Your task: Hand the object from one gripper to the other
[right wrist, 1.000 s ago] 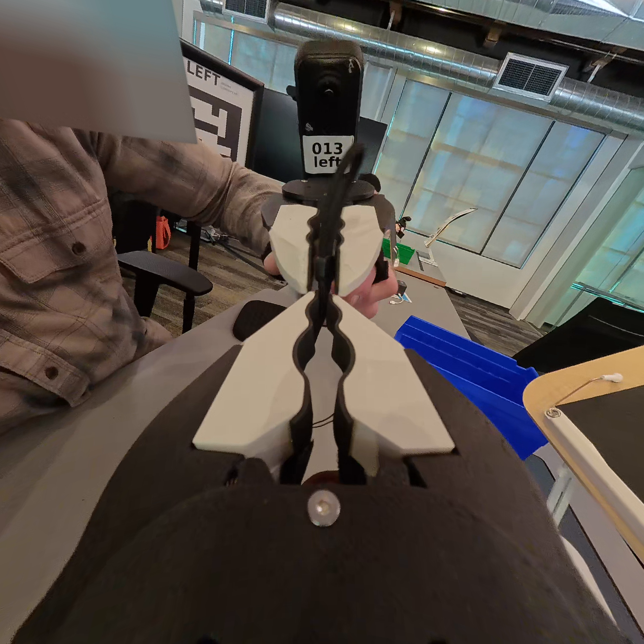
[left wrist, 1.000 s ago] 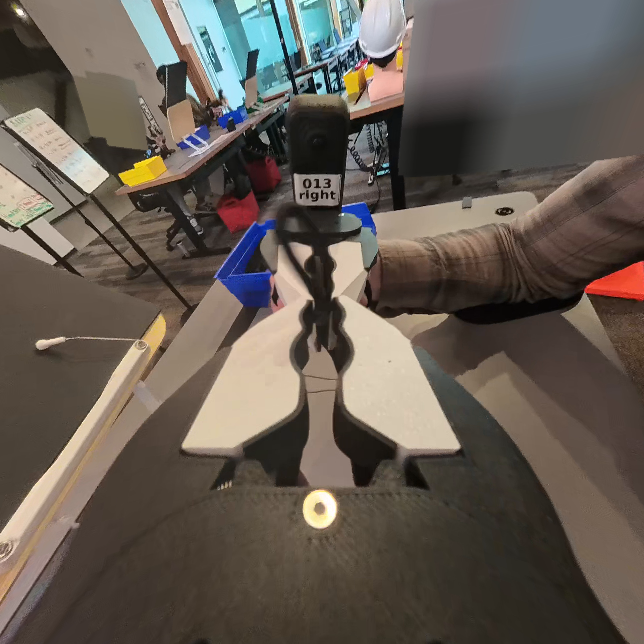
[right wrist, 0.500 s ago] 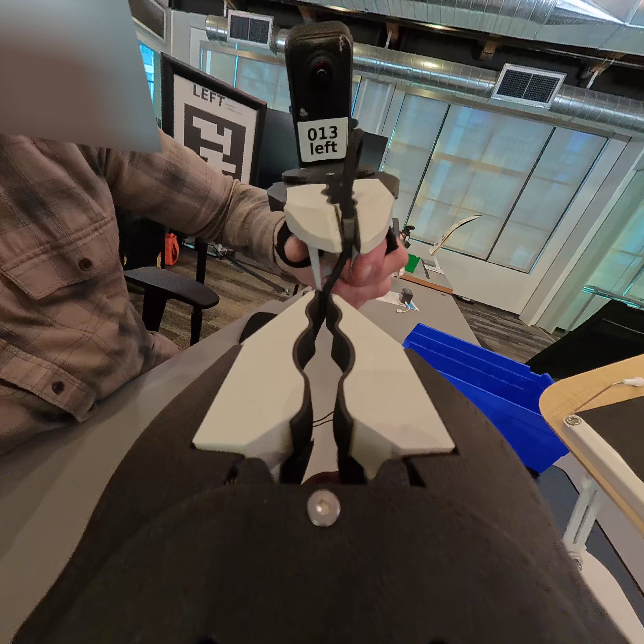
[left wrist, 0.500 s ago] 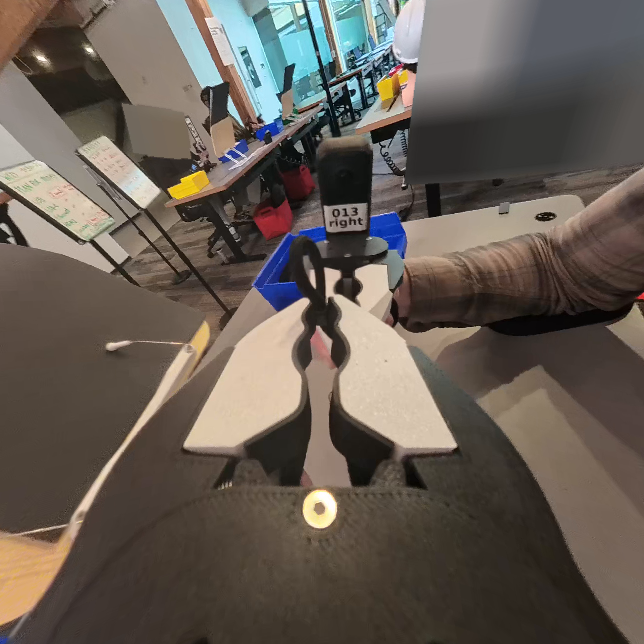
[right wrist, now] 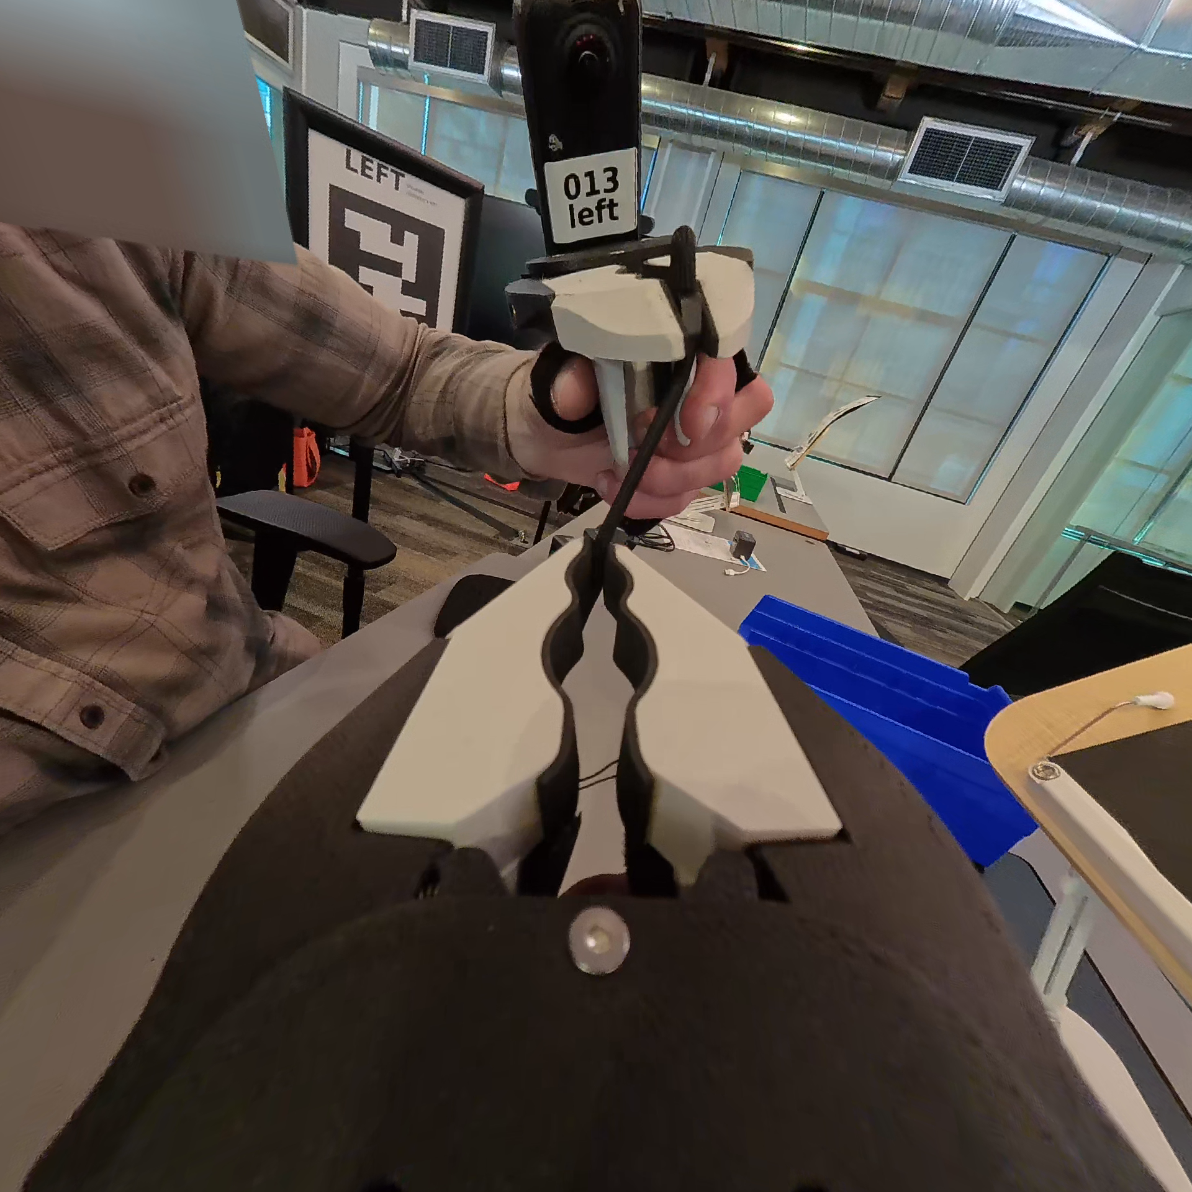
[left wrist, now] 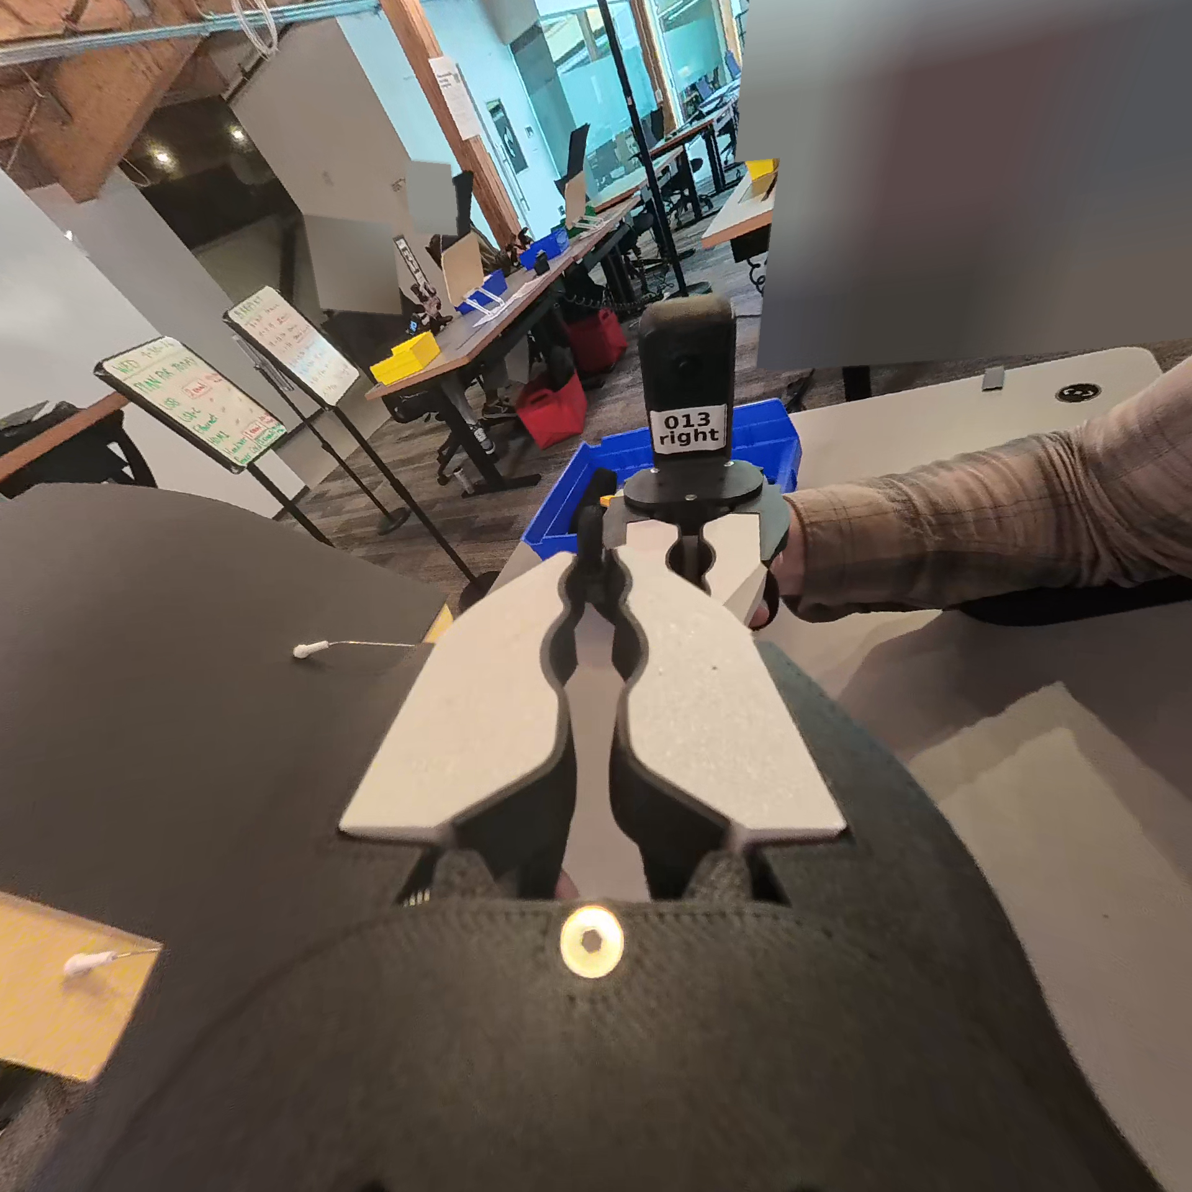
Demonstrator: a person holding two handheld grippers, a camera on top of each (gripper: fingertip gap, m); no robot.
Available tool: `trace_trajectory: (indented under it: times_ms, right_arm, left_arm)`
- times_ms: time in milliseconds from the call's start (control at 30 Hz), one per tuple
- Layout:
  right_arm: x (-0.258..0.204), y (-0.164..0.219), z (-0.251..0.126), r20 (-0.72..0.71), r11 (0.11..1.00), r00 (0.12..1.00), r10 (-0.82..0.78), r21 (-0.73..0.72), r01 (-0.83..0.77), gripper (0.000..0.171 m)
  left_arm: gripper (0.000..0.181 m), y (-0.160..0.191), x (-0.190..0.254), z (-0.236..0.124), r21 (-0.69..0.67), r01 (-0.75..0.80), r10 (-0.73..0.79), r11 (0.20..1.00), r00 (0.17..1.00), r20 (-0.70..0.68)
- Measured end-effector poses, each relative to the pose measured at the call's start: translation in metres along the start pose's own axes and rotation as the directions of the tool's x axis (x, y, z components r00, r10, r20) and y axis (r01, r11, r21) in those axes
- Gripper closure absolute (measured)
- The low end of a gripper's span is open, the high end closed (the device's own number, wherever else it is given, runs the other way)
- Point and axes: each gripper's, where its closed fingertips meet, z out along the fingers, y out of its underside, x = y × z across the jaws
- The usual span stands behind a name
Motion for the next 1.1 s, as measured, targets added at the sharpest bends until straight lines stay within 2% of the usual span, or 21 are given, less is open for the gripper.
trace_trajectory:
  times_ms: [200, 300, 400, 433, 533, 600, 733, 800, 900, 1000, 1100]
  right_arm:
    - [0.000, 0.002, 0.002, -0.002, 1.000, 1.000, -0.005, -0.011, 0.005, 0.171]
    - [0.008, 0.003, 0.004, -0.059, 1.000, 0.998, -0.010, -0.013, 0.010, 0.171]
    - [0.019, 0.005, 0.001, -0.127, 0.997, 0.991, -0.042, -0.069, 0.033, 0.142]
    - [0.022, 0.004, -0.001, -0.145, 0.995, 0.988, -0.057, -0.085, 0.045, 0.140]
    - [0.029, 0.002, -0.009, -0.194, 0.978, 0.968, -0.161, -0.165, 0.129, 0.142]
    - [0.023, -0.001, -0.012, -0.170, 0.961, 0.962, -0.214, -0.214, 0.176, 0.152]
    - [-0.017, 0.007, -0.002, 0.042, 0.970, 0.998, -0.047, -0.235, 0.055, 0.155]
    - [-0.010, 0.022, 0.007, 0.011, 0.964, 1.000, 0.009, -0.266, -0.006, 0.151]
    - [0.006, 0.043, 0.015, -0.055, 0.952, 0.988, 0.143, -0.263, -0.153, 0.136]
    - [0.014, 0.028, 0.010, -0.020, 0.952, 0.957, 0.289, -0.100, -0.290, 0.127]
    - [0.023, 0.004, -0.002, 0.055, 0.904, 0.907, 0.417, 0.082, -0.420, 0.124]
  left_arm:
    - [0.176, 0.000, 0.000, 0.001, -0.001, 0.006, -0.006, 1.000, 1.000, 0.004]
    - [0.176, 0.001, -0.003, 0.001, -0.006, -0.017, 0.017, 1.000, 1.000, 0.026]
    - [0.176, 0.001, -0.010, 0.000, -0.015, -0.038, 0.038, 0.999, 0.998, 0.050]
    - [0.176, 0.002, -0.013, 0.000, -0.026, -0.053, 0.055, 0.998, 0.997, 0.062]
    - [0.176, 0.010, -0.021, 0.000, -0.062, -0.063, 0.068, 0.996, 0.995, 0.078]
    - [0.176, 0.015, -0.026, 0.000, -0.076, -0.065, 0.071, 0.995, 0.993, 0.089]
    - [0.176, 0.020, -0.031, 0.003, -0.086, -0.088, 0.097, 0.992, 0.990, 0.107]
    - [0.176, 0.018, -0.028, 0.005, -0.083, -0.116, 0.125, 0.990, 0.987, 0.105]
    - [0.176, 0.012, -0.015, 0.009, -0.077, -0.182, 0.189, 0.980, 0.978, 0.093]
    - [0.176, 0.008, -0.004, 0.009, -0.083, -0.271, 0.278, 0.959, 0.956, 0.091]
    - [0.176, 0.011, 0.002, 0.009, -0.107, -0.384, 0.394, 0.917, 0.915, 0.090]
